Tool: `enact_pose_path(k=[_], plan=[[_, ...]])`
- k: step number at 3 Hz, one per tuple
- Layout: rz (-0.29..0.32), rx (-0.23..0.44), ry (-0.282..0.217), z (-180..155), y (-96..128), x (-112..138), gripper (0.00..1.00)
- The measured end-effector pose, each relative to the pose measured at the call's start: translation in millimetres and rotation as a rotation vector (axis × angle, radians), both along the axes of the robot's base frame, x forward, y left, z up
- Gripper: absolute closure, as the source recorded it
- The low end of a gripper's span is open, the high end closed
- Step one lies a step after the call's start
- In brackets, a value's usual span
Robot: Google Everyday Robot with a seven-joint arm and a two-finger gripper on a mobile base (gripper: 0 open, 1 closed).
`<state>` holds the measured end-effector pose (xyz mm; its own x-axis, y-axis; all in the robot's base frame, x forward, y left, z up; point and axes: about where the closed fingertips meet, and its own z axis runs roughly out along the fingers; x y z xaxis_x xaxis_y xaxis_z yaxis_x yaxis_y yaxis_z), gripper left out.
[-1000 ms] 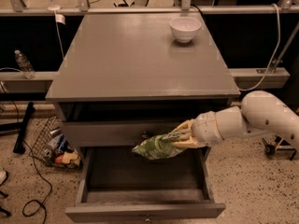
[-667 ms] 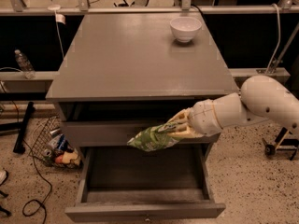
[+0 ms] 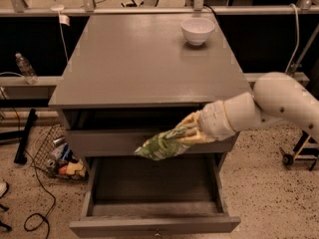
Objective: Pick green jalapeno chip bag from middle drawer and place on counter
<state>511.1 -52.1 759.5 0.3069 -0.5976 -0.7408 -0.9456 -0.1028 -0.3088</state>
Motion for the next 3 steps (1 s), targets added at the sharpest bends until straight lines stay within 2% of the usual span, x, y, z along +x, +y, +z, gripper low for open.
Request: enact_pose_path(k=[1,2,3], plan=[[0.071,-0.039,-0.087,49,13,4,1.0],[0.126,-0.098,-0.203,102,25,11,1.0],[0.156,-0.145,-0.299,149,31,24,1.0]])
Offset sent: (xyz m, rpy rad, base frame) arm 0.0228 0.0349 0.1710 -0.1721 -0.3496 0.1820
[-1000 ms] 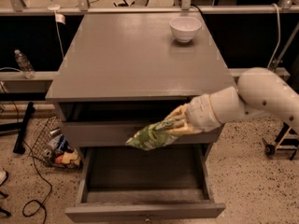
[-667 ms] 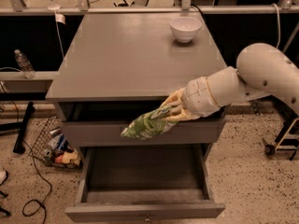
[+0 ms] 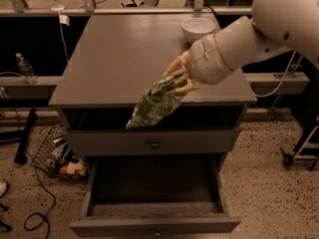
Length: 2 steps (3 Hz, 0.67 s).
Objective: Pick green jalapeno chip bag from middle drawer and place on counter
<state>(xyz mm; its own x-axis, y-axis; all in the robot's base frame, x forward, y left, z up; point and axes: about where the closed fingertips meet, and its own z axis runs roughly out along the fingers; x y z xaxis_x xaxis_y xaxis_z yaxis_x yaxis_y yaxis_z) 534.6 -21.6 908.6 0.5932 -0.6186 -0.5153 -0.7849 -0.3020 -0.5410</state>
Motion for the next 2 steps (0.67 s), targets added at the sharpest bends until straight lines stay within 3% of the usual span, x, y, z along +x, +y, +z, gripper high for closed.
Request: enact_pose_path(k=[1,2], plan=[[0.027,-0.05,-0.093,56,7,18,1.0],[0.057,-0.074,-0.139,87,18,32,1.0]])
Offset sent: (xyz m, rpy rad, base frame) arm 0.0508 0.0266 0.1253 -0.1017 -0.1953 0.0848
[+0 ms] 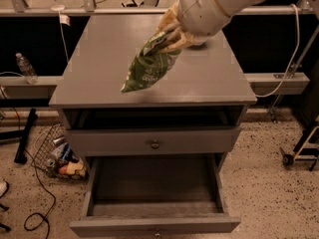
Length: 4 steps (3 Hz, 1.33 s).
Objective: Pick green jalapeno chip bag from middle drawer and place on counter
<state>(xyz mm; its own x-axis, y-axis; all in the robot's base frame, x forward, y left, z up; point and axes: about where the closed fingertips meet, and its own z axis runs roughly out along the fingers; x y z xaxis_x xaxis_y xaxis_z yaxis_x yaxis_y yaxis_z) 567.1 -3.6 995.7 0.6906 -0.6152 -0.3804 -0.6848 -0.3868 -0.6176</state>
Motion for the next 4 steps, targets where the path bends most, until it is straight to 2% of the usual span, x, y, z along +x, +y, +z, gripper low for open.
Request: enact_pose_path(k=[1,2,3,4], plan=[[0.004,-0.03,-0.026,9,7,16,1.0],[0.018,-0.021,-0.037,1,8,38,1.0],[0.039,0.015,-0.04,-15,6,60,1.0],[0.072,0.084,-0.058,-34,5,81,1.0]])
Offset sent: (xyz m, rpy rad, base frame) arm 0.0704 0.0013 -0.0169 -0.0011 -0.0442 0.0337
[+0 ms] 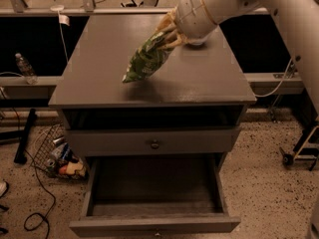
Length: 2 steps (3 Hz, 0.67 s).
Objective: Pick green jalapeno chip bag from middle drawer and place on counter
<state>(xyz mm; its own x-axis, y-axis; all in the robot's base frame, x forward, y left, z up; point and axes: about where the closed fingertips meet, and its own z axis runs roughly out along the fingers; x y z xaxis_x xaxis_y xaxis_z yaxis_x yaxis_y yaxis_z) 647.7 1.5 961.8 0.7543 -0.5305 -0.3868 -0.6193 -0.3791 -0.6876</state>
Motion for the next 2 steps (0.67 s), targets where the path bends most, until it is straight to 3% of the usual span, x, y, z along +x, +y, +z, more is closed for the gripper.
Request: enact_pose_path(k=[1,2], plan=[[0.024,0.076,-0.023,-17.1,0.4,15.4,1.0],[0.032,0.082,-0.024,-20.9,3.1,16.9,0.84]])
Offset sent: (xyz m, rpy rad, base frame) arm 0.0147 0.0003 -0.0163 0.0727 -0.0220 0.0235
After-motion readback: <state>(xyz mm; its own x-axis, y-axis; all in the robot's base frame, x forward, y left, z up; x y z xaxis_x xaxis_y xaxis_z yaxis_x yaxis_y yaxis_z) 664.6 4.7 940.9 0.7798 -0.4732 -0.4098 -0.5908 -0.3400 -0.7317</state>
